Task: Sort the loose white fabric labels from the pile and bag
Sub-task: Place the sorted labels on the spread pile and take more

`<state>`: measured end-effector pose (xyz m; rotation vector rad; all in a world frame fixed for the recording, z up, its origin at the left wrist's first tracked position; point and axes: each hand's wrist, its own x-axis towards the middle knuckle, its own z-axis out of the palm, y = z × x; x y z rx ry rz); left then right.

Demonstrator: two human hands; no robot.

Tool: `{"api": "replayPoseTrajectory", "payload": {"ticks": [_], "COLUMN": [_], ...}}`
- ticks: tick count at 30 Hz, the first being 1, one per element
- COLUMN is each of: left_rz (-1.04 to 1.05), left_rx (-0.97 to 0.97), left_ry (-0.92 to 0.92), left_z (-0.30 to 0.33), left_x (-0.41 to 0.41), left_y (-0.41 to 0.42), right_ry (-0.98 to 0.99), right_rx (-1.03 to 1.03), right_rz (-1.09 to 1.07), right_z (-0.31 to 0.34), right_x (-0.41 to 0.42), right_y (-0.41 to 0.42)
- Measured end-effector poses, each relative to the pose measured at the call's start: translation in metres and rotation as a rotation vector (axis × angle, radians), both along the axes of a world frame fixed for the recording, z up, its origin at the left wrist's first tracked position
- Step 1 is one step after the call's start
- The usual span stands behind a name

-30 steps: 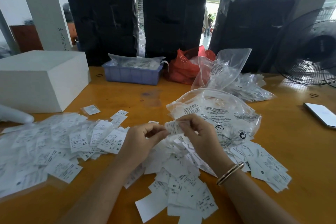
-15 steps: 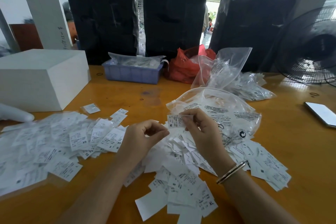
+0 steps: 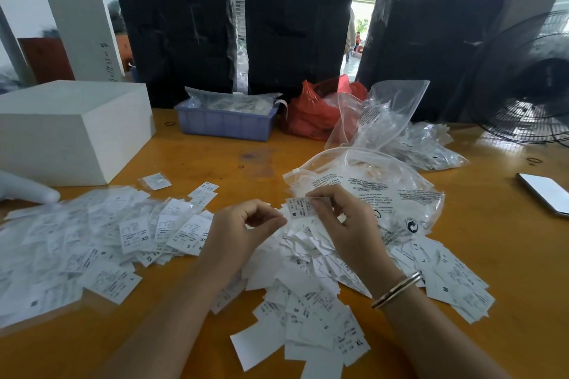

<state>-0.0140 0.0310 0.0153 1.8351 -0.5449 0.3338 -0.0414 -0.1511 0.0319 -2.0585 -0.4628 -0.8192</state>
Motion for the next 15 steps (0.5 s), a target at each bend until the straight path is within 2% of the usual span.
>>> {"api": "replayPoseTrajectory", "payload": {"ticks": [4,10,15], "left_rz": [-0.004,-0.008,-0.01], "left_rx": [0.004,-0.007,0.012], "left_ry": [0.002,0.027,0.005], "left_z": [-0.0002,0.0,0.0001], "left_x": [-0.0003,-0.0002,-0.0002], "left_y": [0.0005,0.0003,0.0002], "right_ry": [0.005,-0.031,0.03], "right_rx": [-0.086,0.106,0.039], "right_rz": [0.017,-0.034,-0.007], "right_z": [-0.0039,0.0043,0.003], "right_x": [0.0019,0.0006,-0.0013], "right_y": [0.0,-0.0034,-0.0001]}}
